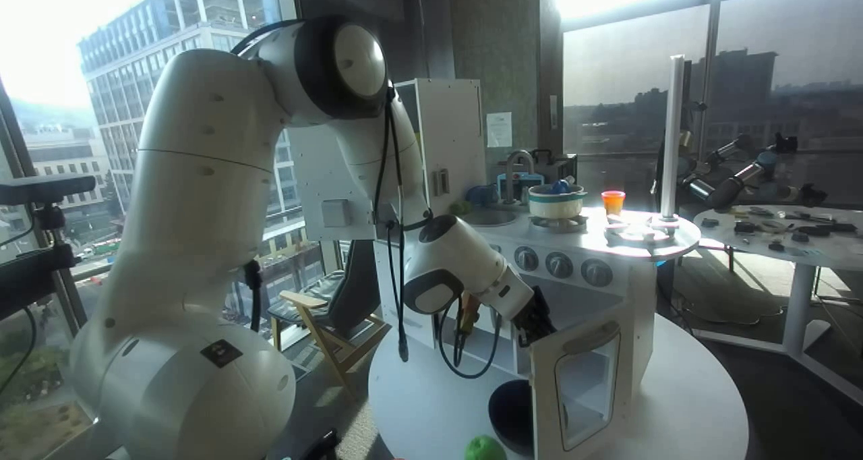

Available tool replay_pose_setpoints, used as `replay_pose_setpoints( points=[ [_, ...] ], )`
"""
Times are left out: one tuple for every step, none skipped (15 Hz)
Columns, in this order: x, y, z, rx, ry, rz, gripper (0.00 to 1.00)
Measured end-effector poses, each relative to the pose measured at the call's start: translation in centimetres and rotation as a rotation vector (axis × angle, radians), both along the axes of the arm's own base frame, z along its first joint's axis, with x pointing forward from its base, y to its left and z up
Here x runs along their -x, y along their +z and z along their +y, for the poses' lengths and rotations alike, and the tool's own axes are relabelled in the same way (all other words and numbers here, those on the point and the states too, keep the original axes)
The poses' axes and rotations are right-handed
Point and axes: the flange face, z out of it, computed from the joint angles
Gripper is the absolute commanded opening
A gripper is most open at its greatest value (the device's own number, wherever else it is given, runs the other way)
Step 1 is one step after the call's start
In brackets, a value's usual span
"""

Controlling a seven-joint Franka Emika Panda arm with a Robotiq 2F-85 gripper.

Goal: Put the bowl in the cabinet on the table

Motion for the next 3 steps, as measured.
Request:
replay_pose_setpoints(
  points=[
    [-0.03,-0.01,-0.03,-0.006,0.008,0.008,0.14],
    [-0.05,-0.07,-0.08,-0.012,0.018,0.019,0.14],
    [-0.05,-0.18,-0.13,-0.017,0.027,0.03,0.39]
  ],
)
